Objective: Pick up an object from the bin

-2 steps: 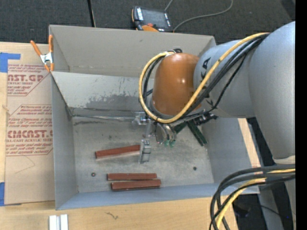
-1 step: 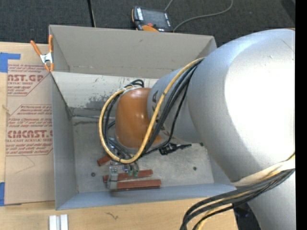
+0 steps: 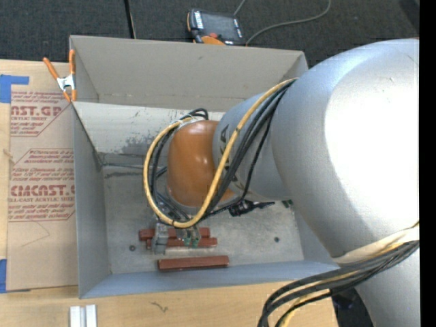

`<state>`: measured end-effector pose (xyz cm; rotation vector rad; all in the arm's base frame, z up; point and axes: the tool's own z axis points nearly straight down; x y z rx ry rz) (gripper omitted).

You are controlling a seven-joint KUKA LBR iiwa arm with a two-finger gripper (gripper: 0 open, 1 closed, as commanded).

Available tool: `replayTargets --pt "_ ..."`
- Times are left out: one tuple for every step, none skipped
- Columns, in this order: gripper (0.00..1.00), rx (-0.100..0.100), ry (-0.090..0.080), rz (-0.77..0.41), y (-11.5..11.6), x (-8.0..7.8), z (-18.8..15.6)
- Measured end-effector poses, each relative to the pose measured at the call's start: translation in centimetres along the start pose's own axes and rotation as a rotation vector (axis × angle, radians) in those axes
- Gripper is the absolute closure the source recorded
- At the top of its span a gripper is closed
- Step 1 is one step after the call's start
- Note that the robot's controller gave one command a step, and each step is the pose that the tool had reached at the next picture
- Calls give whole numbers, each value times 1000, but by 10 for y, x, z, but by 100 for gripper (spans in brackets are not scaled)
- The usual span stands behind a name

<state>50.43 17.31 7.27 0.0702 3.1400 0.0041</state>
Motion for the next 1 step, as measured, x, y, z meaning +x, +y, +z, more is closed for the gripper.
replayTargets --pt "100 -2 -9 12 -6 -35 -155"
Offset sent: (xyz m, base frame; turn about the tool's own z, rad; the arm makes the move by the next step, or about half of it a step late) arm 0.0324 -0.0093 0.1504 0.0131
